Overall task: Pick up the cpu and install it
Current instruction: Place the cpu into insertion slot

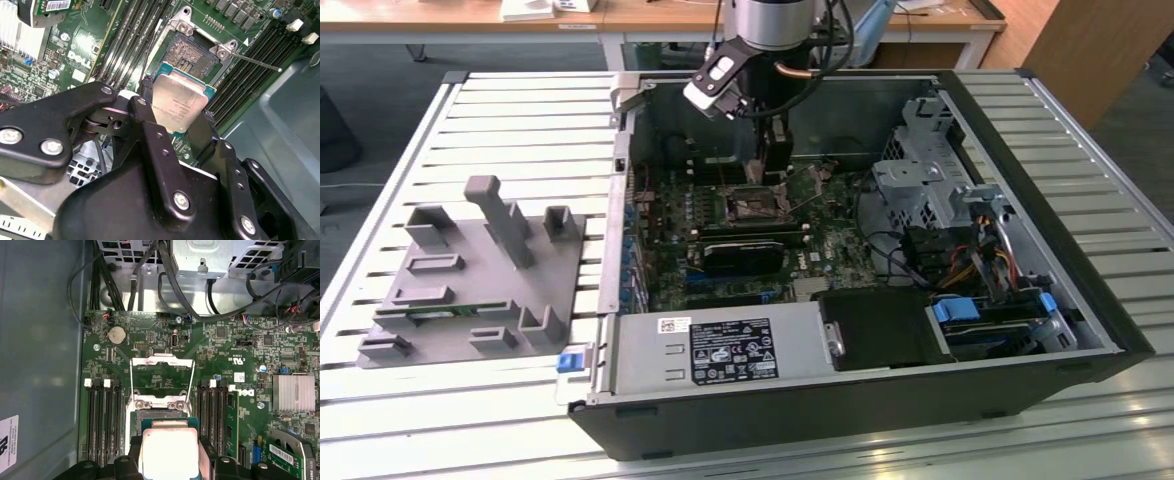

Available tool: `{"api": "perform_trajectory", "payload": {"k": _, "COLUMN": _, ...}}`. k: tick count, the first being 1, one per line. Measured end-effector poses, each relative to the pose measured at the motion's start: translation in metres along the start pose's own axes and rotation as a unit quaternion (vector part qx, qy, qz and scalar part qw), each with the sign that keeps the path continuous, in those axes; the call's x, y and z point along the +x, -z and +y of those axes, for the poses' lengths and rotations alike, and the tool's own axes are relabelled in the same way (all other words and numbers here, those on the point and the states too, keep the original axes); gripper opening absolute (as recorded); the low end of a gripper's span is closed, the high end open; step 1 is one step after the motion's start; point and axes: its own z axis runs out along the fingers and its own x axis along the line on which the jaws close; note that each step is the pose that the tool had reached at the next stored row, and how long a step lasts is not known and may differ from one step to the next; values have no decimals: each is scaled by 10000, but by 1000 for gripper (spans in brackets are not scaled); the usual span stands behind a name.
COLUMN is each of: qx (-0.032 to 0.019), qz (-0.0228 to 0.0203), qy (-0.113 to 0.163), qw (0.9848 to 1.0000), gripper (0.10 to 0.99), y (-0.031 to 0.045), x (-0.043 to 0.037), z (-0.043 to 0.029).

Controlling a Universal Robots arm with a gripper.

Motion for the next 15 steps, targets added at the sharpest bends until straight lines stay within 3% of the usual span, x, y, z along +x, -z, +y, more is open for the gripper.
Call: {"api": "perform_trajectory", "payload": {"k": 15, "qx": -1, "qz": 0, "qy": 0, "qw": 10000, "gripper": 525, "y": -93, "x": 3, "z": -5}}
